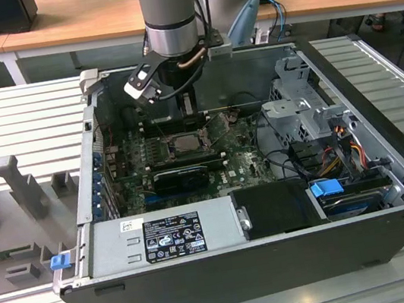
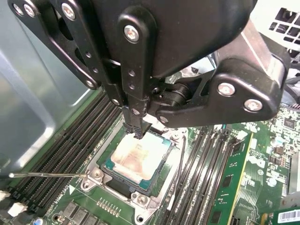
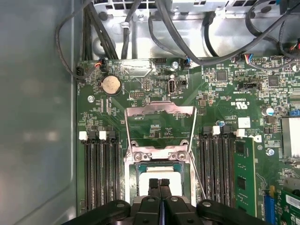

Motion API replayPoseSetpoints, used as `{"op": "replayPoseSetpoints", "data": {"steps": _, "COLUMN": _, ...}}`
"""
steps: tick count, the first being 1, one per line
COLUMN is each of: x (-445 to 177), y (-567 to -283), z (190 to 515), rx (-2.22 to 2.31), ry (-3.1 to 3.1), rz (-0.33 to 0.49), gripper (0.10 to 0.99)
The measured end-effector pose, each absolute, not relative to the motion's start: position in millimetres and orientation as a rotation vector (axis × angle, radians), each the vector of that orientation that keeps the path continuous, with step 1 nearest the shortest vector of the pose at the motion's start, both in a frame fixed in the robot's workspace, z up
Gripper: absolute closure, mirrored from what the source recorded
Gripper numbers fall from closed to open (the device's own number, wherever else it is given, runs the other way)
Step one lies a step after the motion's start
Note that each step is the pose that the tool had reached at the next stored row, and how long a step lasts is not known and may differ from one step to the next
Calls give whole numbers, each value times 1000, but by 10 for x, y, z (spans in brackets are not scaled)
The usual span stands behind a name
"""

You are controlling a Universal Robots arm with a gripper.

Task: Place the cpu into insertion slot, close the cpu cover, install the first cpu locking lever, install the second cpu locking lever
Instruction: 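Close the cpu cover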

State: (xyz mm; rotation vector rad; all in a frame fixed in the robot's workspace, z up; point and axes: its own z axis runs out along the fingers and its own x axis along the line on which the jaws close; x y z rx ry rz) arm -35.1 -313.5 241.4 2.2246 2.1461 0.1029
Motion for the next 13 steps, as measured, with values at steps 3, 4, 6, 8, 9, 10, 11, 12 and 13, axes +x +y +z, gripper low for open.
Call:
{"op": "replayPoseSetpoints", "data": {"steps": 3, "x": -351, "y": -3130, "z": 2481, "rx": 2224, "ry": 2146, "rz": 103, "gripper": 980}}
{"op": "replayPoseSetpoints", "data": {"steps": 4, "x": -352, "y": -3128, "z": 2495, "rx": 2224, "ry": 2146, "rz": 102, "gripper": 980}}
{"op": "replayPoseSetpoints", "data": {"steps": 6, "x": -351, "y": -3125, "z": 2522, "rx": 2224, "ry": 2146, "rz": 102, "gripper": 980}}
{"op": "replayPoseSetpoints", "data": {"steps": 8, "x": -345, "y": -3121, "z": 2537, "rx": 2224, "ry": 2146, "rz": 102, "gripper": 980}}
{"op": "replayPoseSetpoints", "data": {"steps": 9, "x": -338, "y": -3120, "z": 2540, "rx": 2224, "ry": 2146, "rz": 102, "gripper": 980}}
{"op": "replayPoseSetpoints", "data": {"steps": 10, "x": -330, "y": -3120, "z": 2542, "rx": 2224, "ry": 2146, "rz": 101, "gripper": 980}}
{"op": "replayPoseSetpoints", "data": {"steps": 11, "x": -316, "y": -3120, "z": 2544, "rx": 2224, "ry": 2146, "rz": 101, "gripper": 980}}
{"op": "replayPoseSetpoints", "data": {"steps": 12, "x": -302, "y": -3119, "z": 2546, "rx": 2224, "ry": 2147, "rz": 100, "gripper": 980}}
{"op": "replayPoseSetpoints", "data": {"steps": 13, "x": -287, "y": -3119, "z": 2546, "rx": 2224, "ry": 2147, "rz": 100, "gripper": 980}}
